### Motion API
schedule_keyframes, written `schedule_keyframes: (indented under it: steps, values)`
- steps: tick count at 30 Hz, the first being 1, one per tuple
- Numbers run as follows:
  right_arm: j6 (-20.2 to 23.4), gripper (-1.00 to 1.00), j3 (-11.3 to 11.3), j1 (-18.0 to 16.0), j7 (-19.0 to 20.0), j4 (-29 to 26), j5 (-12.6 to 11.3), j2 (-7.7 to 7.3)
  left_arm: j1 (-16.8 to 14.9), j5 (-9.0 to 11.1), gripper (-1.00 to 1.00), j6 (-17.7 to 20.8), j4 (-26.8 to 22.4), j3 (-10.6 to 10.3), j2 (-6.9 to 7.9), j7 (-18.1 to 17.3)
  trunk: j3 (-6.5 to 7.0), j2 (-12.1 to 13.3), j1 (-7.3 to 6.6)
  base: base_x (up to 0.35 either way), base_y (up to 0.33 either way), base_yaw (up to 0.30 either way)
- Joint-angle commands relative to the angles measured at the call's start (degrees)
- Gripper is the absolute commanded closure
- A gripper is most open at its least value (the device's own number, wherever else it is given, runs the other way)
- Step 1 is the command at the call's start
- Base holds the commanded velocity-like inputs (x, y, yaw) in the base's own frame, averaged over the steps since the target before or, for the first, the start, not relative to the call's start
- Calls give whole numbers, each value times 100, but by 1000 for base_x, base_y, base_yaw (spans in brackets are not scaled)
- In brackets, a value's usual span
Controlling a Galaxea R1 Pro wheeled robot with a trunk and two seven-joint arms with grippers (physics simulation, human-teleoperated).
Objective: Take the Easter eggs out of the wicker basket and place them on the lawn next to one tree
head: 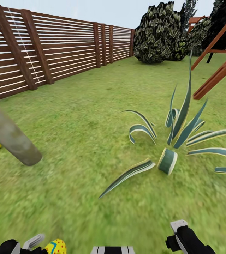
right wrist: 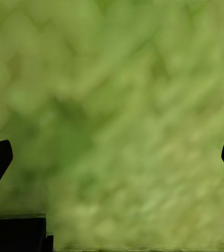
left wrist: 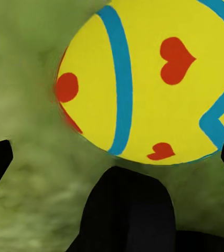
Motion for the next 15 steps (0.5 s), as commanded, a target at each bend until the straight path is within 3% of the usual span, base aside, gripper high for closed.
schedule_keyframes:
  steps: [1, 15]
  values:
    - [33, -100, 27, -2, 4, -8, 39, -4, -2, -14, -100, 32, -5, 29, -3, -24, 18, 0, -7, -332, 0, 0]
    - [-8, -100, 31, -2, 4, 159, 39, -4, -2, -14, -100, 32, -5, 15, -3, -25, 329, 18, -43, -313, 0, 0]
